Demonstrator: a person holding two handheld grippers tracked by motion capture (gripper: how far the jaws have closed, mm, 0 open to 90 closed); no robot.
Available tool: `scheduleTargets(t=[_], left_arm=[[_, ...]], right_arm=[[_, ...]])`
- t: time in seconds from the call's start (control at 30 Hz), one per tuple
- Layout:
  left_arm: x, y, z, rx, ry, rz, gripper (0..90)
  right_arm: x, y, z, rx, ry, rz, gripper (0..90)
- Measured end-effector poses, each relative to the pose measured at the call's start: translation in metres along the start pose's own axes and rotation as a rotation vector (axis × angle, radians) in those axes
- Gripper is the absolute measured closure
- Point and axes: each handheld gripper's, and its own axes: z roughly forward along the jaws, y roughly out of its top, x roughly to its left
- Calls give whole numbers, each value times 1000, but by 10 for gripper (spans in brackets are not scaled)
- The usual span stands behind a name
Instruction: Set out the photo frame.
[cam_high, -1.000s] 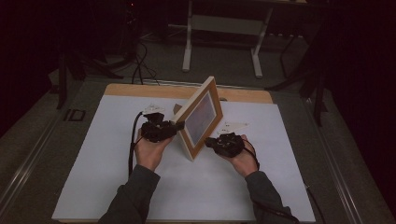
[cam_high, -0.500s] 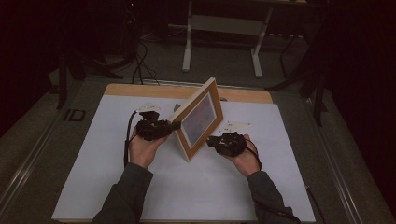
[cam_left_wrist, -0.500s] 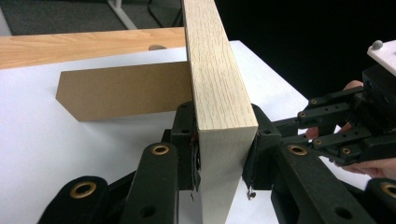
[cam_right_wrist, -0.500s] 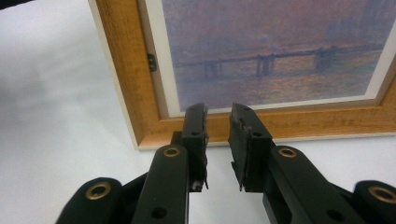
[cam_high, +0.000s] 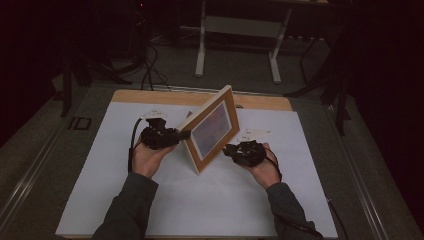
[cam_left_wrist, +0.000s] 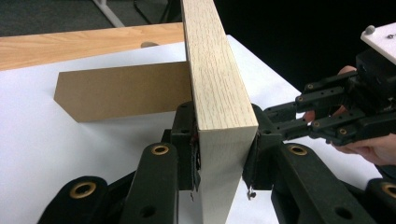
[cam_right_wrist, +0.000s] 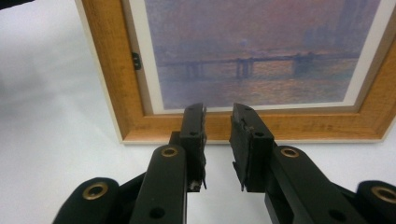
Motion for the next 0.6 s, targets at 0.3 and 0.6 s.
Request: scheduleTargets(t=[0.3,0.6], left_arm=[[11,3,-5,29,-42,27,708],[18,5,-6,36,-72,36,708]], right_arm=[[-4,4,-6,-17,-16,4,747],[-9,10,-15,-38,-32,1,746]])
